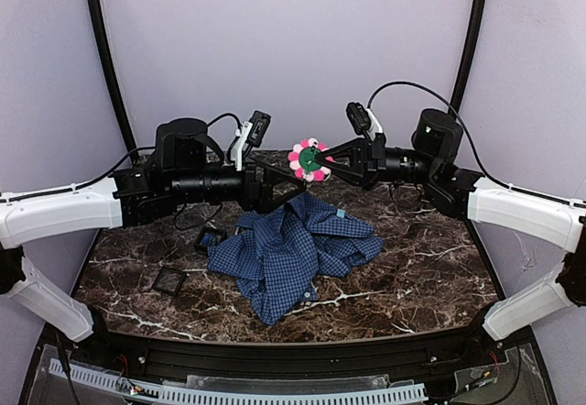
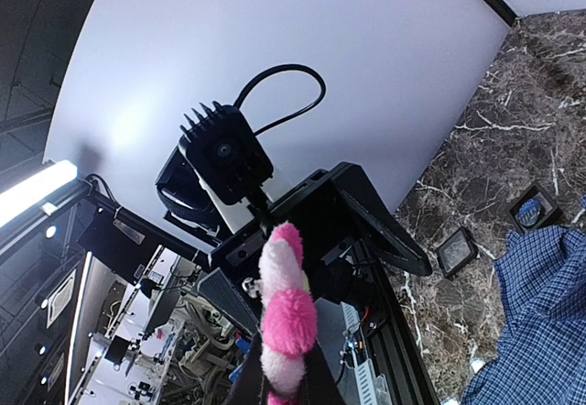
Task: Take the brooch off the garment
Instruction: Close the brooch.
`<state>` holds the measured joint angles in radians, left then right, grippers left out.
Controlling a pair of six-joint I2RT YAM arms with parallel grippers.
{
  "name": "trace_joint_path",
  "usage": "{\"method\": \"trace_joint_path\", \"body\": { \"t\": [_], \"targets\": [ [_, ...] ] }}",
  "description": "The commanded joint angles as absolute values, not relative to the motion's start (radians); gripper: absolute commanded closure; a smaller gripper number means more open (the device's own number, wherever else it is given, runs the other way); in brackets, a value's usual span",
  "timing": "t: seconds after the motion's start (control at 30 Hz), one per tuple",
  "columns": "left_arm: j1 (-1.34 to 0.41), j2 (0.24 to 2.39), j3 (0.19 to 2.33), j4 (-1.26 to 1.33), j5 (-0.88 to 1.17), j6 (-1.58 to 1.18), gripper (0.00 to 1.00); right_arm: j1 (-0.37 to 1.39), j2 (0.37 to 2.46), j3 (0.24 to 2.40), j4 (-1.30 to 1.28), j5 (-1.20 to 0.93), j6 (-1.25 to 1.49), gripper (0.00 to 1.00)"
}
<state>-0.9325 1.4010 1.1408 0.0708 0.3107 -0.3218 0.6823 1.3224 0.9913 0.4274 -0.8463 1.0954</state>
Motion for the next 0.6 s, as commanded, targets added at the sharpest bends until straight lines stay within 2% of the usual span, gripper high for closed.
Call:
{"method": "trace_joint_path", "body": {
  "t": [0.0, 0.57],
  "targets": [
    [-0.937, 1.401, 1.169, 0.103, 0.349, -0.348, 0.19, 0.693, 1.34, 0.979, 0.485, -0.874, 1.106, 1.0],
    [-0.937, 1.391, 1.169, 0.116, 0.39, -0.386, 0.19, 0.703, 1.347, 0.951, 0.508, -0.894, 1.109, 1.0]
  ]
}}
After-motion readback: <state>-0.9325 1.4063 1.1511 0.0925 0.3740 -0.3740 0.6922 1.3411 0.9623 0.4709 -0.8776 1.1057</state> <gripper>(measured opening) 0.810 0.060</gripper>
